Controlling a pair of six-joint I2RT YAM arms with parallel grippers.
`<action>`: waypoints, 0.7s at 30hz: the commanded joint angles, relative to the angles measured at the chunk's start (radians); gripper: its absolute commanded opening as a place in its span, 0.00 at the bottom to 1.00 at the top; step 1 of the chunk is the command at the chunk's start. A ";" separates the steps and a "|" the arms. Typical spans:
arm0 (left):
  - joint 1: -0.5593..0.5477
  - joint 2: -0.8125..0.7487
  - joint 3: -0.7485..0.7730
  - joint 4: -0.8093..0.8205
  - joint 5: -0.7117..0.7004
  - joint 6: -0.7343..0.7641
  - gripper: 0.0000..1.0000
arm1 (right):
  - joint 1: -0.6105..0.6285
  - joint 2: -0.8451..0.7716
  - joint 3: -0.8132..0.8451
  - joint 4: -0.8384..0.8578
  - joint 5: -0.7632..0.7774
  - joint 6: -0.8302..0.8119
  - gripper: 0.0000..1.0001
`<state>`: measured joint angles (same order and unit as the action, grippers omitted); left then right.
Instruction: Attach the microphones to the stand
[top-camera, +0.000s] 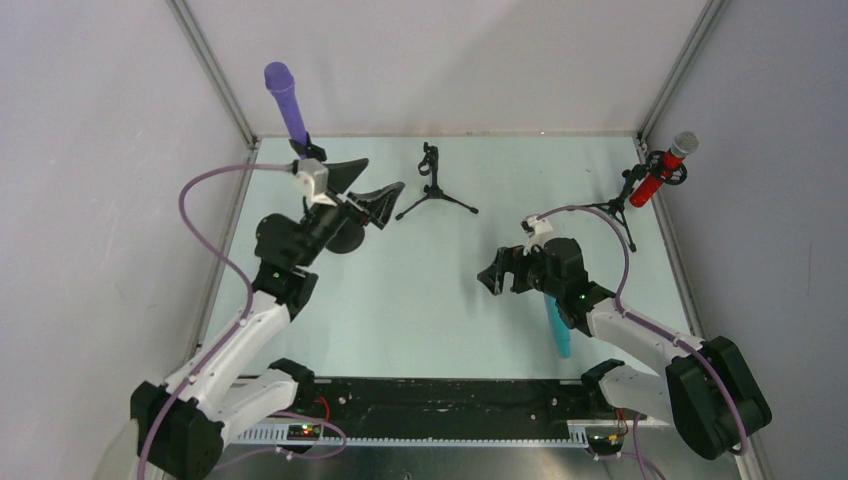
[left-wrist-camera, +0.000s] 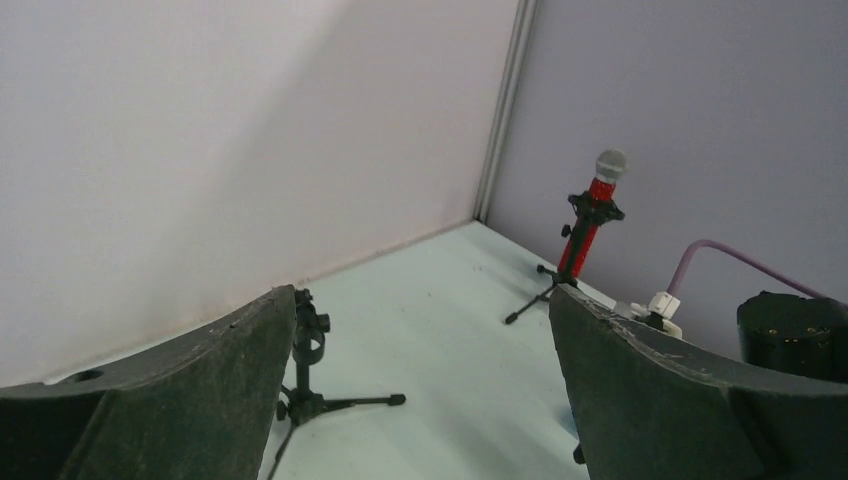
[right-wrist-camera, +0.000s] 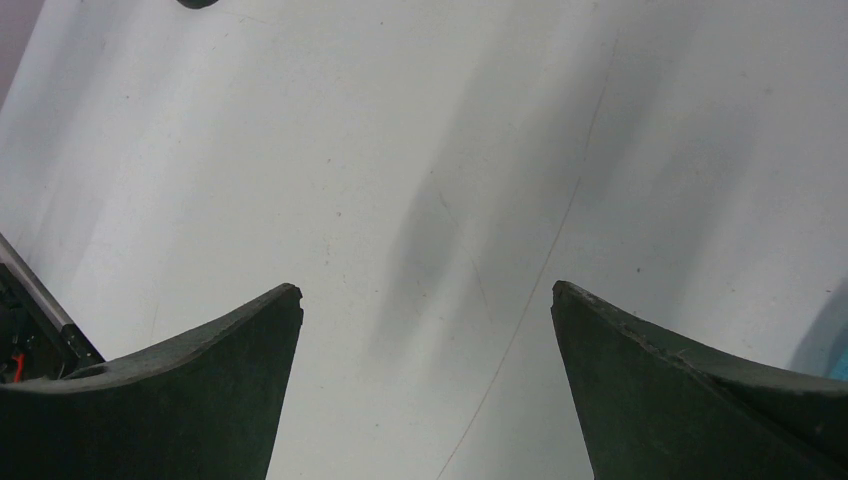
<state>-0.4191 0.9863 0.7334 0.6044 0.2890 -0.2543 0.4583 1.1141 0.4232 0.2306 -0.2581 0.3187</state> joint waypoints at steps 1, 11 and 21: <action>-0.043 0.101 0.139 -0.095 -0.081 -0.031 1.00 | -0.024 -0.025 0.039 -0.023 -0.018 -0.018 0.99; -0.086 0.457 0.471 -0.437 -0.217 0.040 1.00 | -0.057 -0.037 0.035 -0.041 -0.038 -0.020 0.99; -0.107 0.799 0.766 -0.652 -0.378 0.204 1.00 | -0.075 -0.037 0.032 -0.053 -0.049 -0.022 1.00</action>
<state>-0.5217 1.7023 1.4151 0.0368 -0.0261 -0.1188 0.3923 1.0954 0.4232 0.1795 -0.2897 0.3126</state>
